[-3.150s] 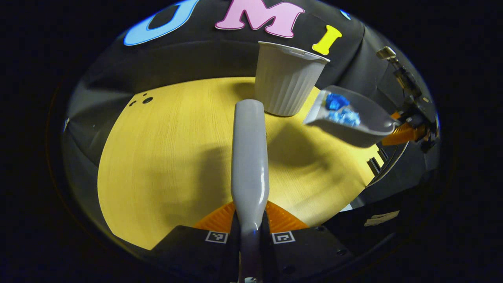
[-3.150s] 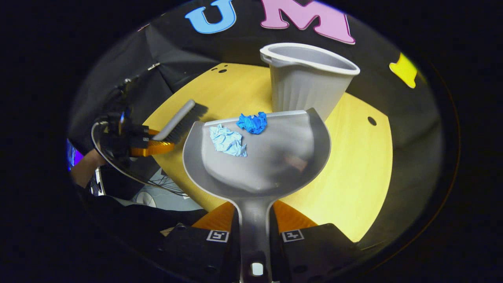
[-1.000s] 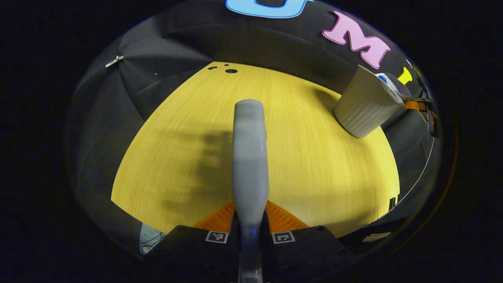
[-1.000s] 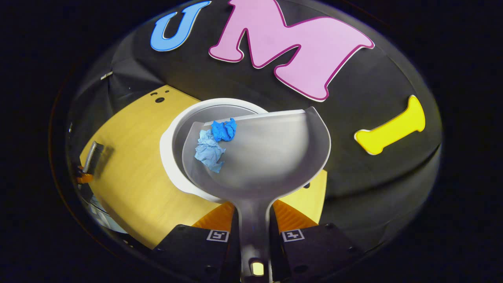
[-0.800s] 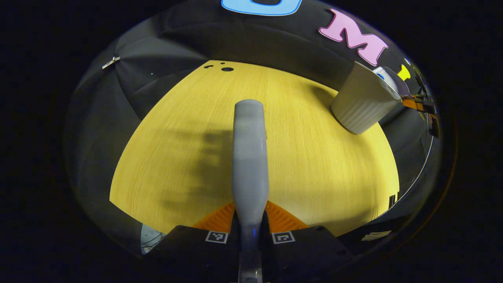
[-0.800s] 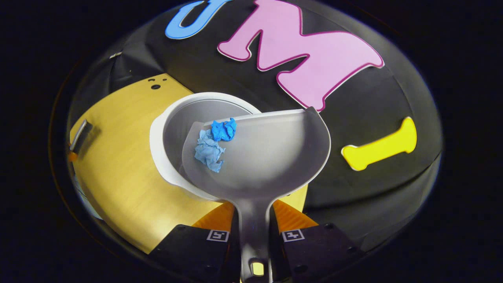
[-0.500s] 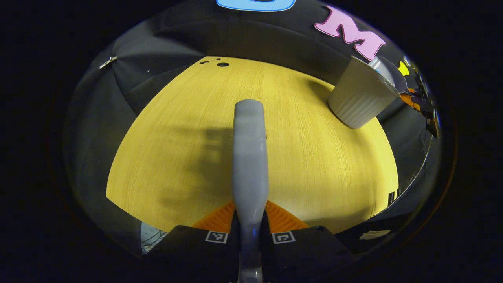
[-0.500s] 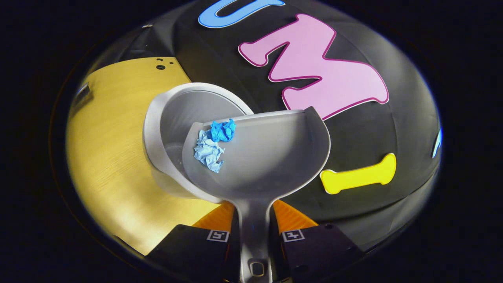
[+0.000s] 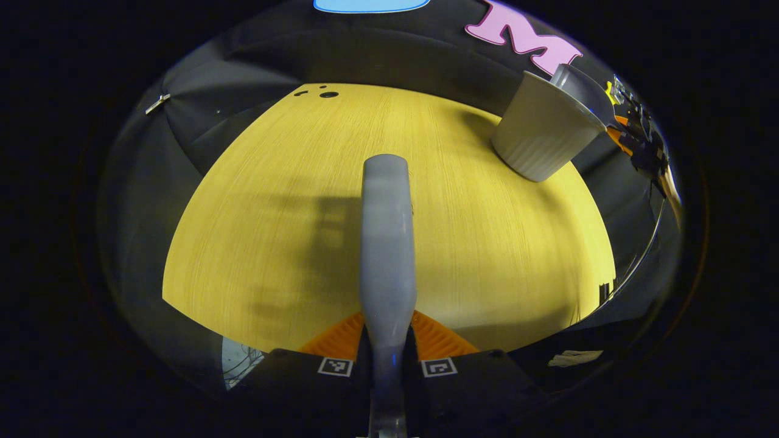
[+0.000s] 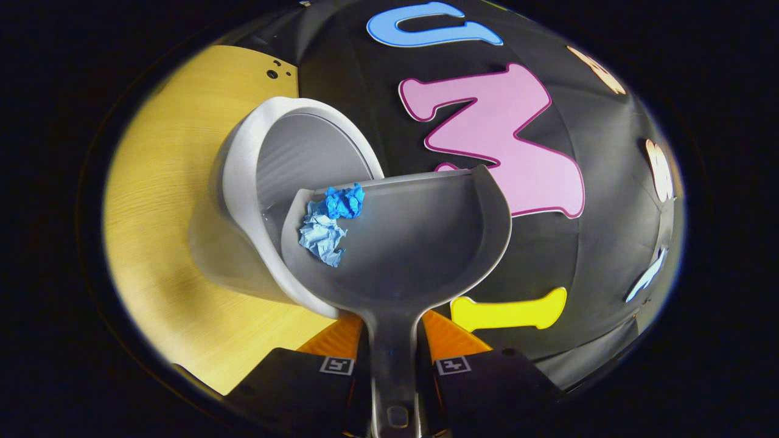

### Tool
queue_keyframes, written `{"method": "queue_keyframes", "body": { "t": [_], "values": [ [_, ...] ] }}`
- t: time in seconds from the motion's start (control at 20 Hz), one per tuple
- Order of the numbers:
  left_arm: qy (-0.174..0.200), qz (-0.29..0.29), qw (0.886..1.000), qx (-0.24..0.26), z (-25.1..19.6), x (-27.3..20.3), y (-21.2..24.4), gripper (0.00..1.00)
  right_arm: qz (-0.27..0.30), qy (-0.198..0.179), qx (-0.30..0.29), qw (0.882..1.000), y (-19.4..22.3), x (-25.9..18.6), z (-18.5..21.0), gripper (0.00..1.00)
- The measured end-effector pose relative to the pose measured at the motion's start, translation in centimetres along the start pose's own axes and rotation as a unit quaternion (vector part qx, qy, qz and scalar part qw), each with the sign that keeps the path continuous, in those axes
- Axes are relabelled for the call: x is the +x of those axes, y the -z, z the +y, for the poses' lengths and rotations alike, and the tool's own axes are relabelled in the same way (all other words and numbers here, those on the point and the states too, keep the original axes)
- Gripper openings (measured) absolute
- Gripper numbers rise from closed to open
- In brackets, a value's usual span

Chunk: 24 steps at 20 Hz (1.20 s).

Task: Pick up the small broom and dustpan from the desktop, sweep the trash into the dustpan with the broom, and then empty the trash into the garbage bin.

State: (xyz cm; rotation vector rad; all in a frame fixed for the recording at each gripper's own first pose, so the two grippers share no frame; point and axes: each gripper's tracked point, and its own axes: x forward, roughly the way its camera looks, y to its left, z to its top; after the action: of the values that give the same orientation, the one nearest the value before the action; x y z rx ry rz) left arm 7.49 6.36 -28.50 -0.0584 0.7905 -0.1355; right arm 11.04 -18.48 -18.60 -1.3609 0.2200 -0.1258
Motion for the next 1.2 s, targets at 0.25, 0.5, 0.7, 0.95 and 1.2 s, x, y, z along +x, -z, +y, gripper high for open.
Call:
{"method": "queue_keyframes", "body": {
  "t": [0.25,0.5,0.7,0.95,1.2],
  "values": [
    [-0.003,0.003,1.0,0.005,-1.7,0.0,0.3,0.27,-0.03,0.045,-0.065,0.996,-0.7,-0.2,-0.4,0.34],
    [0.0,0.005,1.0,0.009,-3.8,0.6,0.7,0.27,-0.032,0.035,-0.041,0.998,-0.5,0.2,-0.4,0.34],
    [-0.003,-0.005,1.0,-0.003,-5.4,1.3,0.0,0.27,-0.029,0.013,-0.006,0.999,-0.2,0.2,-0.3,0.34],
    [-0.012,-0.014,0.999,-0.042,-6.8,2.0,-1.1,0.27,-0.033,-0.025,0.068,0.997,0.4,0.8,0.0,0.34],
    [-0.042,-0.012,0.998,-0.052,-7.4,2.1,-1.3,0.3,-0.026,-0.076,0.168,0.982,1.2,1.6,0.0,0.34]
  ]
}}
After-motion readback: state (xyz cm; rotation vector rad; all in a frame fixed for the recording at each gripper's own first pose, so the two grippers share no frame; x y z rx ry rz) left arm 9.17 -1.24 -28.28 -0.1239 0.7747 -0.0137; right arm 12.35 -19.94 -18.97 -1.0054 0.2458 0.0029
